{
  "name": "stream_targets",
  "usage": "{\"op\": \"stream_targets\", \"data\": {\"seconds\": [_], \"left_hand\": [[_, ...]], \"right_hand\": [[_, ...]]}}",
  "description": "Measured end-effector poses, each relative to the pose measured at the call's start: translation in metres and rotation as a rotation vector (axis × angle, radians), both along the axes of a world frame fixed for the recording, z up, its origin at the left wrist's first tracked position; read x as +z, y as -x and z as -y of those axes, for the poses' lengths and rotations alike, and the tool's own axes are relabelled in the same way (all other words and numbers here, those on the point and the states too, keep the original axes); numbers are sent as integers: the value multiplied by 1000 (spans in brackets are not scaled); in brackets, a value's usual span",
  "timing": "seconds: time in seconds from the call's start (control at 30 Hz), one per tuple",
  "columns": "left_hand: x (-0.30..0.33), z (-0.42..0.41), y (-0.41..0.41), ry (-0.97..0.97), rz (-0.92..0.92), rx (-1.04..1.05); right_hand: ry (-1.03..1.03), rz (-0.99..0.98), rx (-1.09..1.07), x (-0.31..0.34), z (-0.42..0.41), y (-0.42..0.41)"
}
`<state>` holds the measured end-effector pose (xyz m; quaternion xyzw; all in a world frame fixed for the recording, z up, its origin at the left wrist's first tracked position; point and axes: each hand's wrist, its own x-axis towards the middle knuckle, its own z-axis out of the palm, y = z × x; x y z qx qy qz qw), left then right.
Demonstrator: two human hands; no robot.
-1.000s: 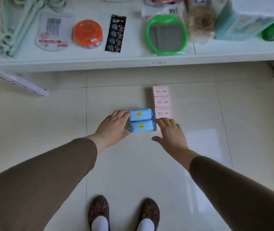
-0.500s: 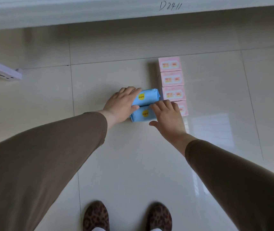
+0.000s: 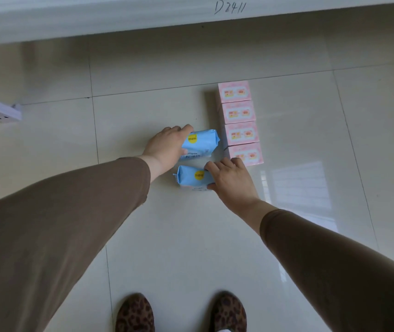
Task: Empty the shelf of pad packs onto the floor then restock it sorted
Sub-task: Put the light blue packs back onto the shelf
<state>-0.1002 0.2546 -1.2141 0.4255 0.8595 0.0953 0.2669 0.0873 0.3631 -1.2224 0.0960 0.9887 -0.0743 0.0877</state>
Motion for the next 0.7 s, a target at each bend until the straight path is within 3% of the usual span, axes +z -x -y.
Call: {"op": "stream_targets", "data": {"seconds": [0.13,0.3,0.5,0.7], "left_hand": [[46,29,5,-13,65,78],[155,63,5,-45,91,170],[346,81,13,-157,88,223],[576,83,28,-316,-64,229]], "right_hand": [[104,-23,-65,49,3,-18],[236,3,-115,171,-5,-23],[298,-93,-138,370,-41,-2],[289,-247,-114,610,-66,20]]}}
